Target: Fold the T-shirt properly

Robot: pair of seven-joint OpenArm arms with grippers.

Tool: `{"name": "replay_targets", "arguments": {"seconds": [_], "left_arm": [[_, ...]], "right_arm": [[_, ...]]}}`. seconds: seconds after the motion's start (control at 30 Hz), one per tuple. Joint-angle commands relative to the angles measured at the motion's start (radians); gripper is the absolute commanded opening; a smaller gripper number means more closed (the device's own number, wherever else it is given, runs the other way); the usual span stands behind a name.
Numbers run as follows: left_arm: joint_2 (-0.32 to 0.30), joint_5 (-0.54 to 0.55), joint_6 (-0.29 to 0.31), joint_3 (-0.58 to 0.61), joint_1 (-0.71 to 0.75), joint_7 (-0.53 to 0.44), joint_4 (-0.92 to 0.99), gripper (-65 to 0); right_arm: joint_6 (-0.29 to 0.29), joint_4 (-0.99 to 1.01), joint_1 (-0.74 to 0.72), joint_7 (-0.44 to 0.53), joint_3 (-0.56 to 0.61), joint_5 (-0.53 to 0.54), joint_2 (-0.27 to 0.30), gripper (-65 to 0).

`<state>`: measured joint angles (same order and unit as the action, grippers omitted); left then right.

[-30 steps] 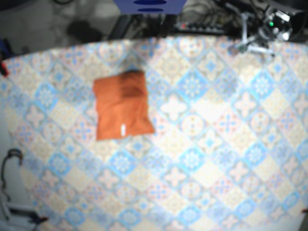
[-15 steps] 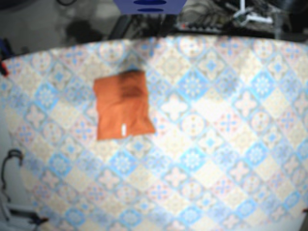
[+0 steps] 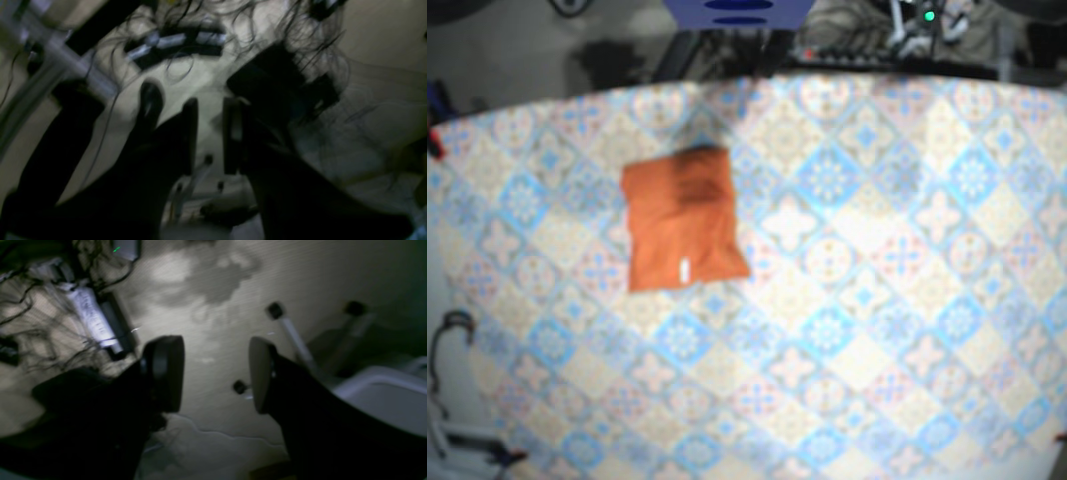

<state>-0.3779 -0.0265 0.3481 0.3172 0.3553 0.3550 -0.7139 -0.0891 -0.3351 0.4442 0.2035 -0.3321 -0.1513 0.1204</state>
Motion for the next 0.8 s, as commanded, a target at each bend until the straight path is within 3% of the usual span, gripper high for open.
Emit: {"name": "replay_targets", "arguments": {"seconds": [0.0, 0.37, 0.5, 0.67, 0.77], "left_arm": [[0.012, -0.002, 0.006, 0.0, -0.032, 0.006, 0.033, -51.5], [0.265, 0.001, 0.004, -0.005, -0.348, 0.005, 0.293, -51.5], [0.326, 0.11, -0.001, -0.005, -0.39, 0.005, 0.34, -51.7], [0.33, 0.336, -0.14, -0.005, -0.388, -0.083, 0.382, -51.8], [0.328, 0.405, -0.172, -0.003, -0.419, -0.185, 0.495, -51.5]], "right_arm": [[0.002, 0.024, -0.002, 0.009, 0.018, -0.001, 0.002, -34.7], [0.001, 0.202, -0.118, 0.009, 0.189, -0.001, -0.037, -34.7], [-0.001, 0.201, -0.118, 0.009, 0.189, -0.001, -0.067, -34.7], [-0.001, 0.201, -0.121, 0.009, 0.189, -0.001, -0.09, -34.7], [-0.001, 0.205, -0.152, 0.006, 0.19, -0.003, -0.097, -34.7]]}}
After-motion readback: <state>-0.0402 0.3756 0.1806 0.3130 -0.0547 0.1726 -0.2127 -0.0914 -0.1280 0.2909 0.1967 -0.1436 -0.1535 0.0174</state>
